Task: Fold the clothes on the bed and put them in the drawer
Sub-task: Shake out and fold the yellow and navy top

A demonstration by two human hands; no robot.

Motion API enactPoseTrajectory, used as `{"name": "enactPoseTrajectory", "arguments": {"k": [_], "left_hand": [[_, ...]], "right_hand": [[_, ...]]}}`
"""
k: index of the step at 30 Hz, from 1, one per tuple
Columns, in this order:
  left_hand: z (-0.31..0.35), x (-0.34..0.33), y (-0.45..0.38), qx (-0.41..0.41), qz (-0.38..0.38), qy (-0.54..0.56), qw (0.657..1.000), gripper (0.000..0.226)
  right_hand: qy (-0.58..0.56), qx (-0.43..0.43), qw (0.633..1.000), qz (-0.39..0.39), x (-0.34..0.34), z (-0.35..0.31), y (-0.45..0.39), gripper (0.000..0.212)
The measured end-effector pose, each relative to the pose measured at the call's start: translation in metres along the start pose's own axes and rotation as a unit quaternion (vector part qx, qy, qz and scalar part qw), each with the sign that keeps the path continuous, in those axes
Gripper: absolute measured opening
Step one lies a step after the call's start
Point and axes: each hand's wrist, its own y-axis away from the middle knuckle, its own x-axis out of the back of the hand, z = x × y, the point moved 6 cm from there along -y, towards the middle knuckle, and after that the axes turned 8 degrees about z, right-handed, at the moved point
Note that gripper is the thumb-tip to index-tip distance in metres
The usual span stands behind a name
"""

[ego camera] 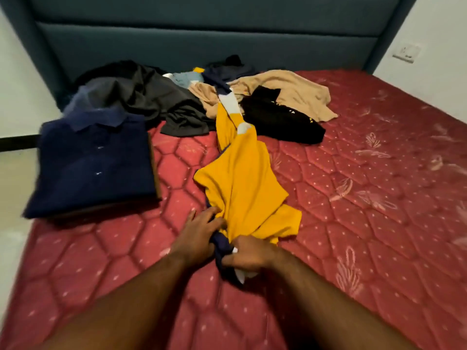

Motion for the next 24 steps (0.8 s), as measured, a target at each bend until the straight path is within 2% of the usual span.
{"name": "enactPoseTrajectory", "arguments": {"k": [4,6,7,8,9,11,12,14,15,17,19,20,21,22,23,24], "left_hand": [[0.0,0.034,0.122,0.039,0.058,0.072,0.995,0.038],[0.0,0.053,0.189,0.083,0.087,0.118,0.986,0.028],[-0.002,0.063,0.221,0.115,0.101,0.15,0.977,0.028],[-0.004,0.072,0.241,0.133,0.112,0.158,0.972,0.032],[-0.008,0.079,0.255,0.141,0.117,0.156,0.971,0.039],[-0.021,0.101,0.27,0.173,0.135,0.109,0.969,0.04],[-0.029,0.113,0.274,0.201,0.142,0.082,0.966,0.036],[-0.033,0.128,0.275,0.233,0.126,0.031,0.964,0.028],[-0.031,0.136,0.277,0.245,0.111,-0.006,0.963,0.025],[-0.029,0.142,0.278,0.285,0.063,-0.105,0.951,0.028],[-0.037,0.147,0.285,0.321,-0.04,-0.188,0.928,0.019],[-0.043,0.142,0.29,0.32,-0.118,-0.159,0.927,0.022],[-0.045,0.137,0.297,0.312,-0.202,-0.083,0.924,0.033],[-0.043,0.136,0.304,0.305,-0.267,-0.007,0.914,0.046],[-0.041,0.139,0.307,0.299,-0.303,0.041,0.904,0.052],[-0.04,0.144,0.304,0.292,-0.308,0.051,0.904,0.052]], "right_hand": [[-0.125,0.017,0.986,-0.109,-0.075,-0.049,0.066,0.046],[-0.219,0.021,0.959,-0.178,-0.107,-0.071,0.104,0.036],[-0.259,0.05,0.947,-0.184,-0.115,-0.081,0.119,0.028],[-0.276,0.084,0.948,-0.132,-0.112,-0.081,0.121,0.02],[-0.26,0.114,0.958,-0.029,-0.102,-0.076,0.117,0.019],[-0.111,0.149,0.959,0.215,-0.072,-0.058,0.11,0.037],[-0.014,0.138,0.954,0.265,-0.065,-0.052,0.108,0.052],[0.096,0.089,0.969,0.21,-0.072,-0.044,0.102,0.067],[0.117,0.084,0.977,0.157,-0.079,-0.045,0.1,0.063],[0.099,0.094,0.988,0.075,-0.092,-0.053,0.103,0.041],[0.003,0.103,0.994,-0.019,-0.102,-0.064,0.119,0.019],[-0.076,0.088,0.991,-0.07,-0.108,-0.064,0.127,0.013],[-0.152,0.063,0.982,-0.098,-0.112,-0.061,0.135,0.011],[-0.221,0.046,0.971,-0.083,-0.112,-0.059,0.14,0.013],[-0.275,0.032,0.961,-0.007,-0.107,-0.051,0.136,0.015],[-0.307,0.007,0.945,0.115,-0.096,-0.036,0.128,0.014]]}}
